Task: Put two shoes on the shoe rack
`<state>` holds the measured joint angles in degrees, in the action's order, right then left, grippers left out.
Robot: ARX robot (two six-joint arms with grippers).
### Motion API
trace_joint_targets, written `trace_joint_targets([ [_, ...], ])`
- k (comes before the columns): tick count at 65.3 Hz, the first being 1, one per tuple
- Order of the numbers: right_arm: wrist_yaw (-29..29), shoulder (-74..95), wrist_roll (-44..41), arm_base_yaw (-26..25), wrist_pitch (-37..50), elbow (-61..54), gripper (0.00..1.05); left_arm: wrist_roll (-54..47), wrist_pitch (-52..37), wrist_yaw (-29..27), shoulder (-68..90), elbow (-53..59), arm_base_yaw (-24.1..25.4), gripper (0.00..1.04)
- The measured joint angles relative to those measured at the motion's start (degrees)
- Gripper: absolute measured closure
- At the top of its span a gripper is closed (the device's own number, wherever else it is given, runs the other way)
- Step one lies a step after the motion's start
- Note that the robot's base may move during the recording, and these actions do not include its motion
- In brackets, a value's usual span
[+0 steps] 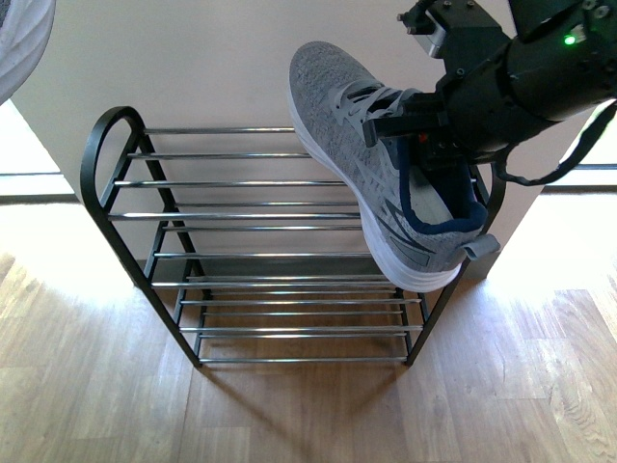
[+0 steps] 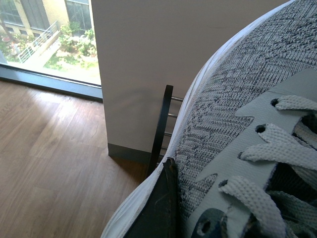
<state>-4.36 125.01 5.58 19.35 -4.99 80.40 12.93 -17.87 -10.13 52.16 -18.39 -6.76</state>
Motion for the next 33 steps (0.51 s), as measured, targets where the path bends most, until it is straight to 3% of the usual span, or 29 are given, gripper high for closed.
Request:
trace_joint_targets([
  [16,-5.09,7.61,2.54,-3.69,-6.73,11.52,1.01,0.0,0.0,0.0,0.0,0.0,0.0,1.03],
  [33,-6.25,9.81,8.52,-5.53,-11.19,16.04,1.01,0.0,0.0,0.0,0.0,0.0,0.0,1.03],
])
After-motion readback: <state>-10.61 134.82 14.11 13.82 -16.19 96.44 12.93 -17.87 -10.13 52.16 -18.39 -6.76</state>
